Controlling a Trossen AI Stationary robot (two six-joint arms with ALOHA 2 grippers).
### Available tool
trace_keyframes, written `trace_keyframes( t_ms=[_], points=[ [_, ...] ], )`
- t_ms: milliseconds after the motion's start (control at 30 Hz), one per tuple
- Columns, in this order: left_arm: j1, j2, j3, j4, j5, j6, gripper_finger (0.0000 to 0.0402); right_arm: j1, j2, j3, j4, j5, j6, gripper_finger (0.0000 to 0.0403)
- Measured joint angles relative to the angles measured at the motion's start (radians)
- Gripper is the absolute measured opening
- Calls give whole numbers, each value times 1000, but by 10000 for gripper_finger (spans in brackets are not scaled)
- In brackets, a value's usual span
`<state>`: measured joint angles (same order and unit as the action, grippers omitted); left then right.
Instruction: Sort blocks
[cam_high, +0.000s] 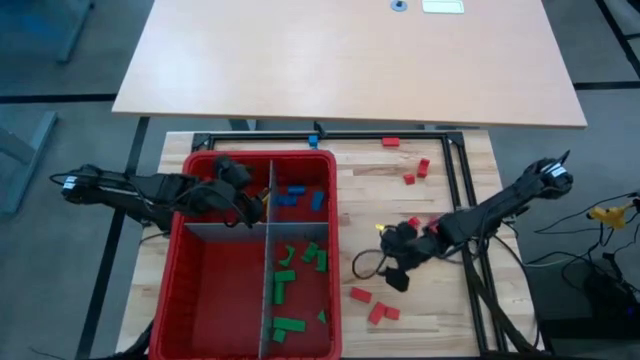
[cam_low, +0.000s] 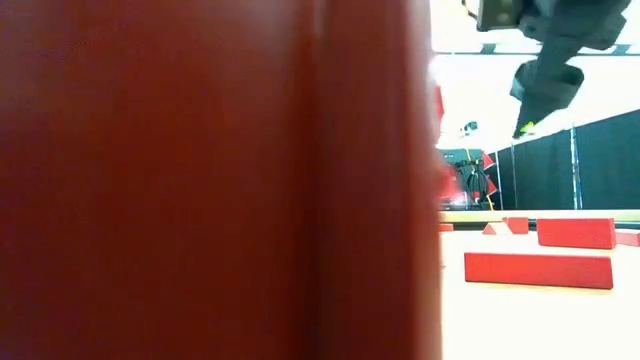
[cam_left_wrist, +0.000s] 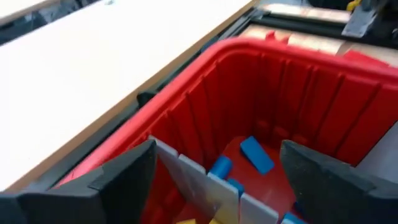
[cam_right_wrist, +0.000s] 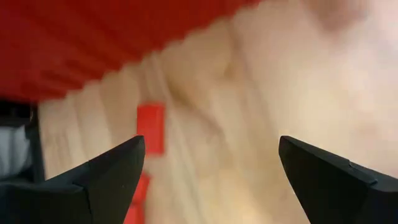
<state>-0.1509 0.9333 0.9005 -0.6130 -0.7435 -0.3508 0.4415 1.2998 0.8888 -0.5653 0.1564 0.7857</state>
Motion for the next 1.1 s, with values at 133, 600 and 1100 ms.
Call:
trace_keyframes(
  t_ms=[133, 600, 1100],
  points=[
    [0, 0, 0, 42, 1, 30, 316, 62, 65, -32, -2, -75, 106, 353],
    [0, 18, 0, 45, 28, 18, 315, 236, 283, -37, 156, -217, 350, 353],
    [-1, 35, 0, 54, 31, 2, 315, 252, 426, -31, 278, -197, 366, 352]
  ],
)
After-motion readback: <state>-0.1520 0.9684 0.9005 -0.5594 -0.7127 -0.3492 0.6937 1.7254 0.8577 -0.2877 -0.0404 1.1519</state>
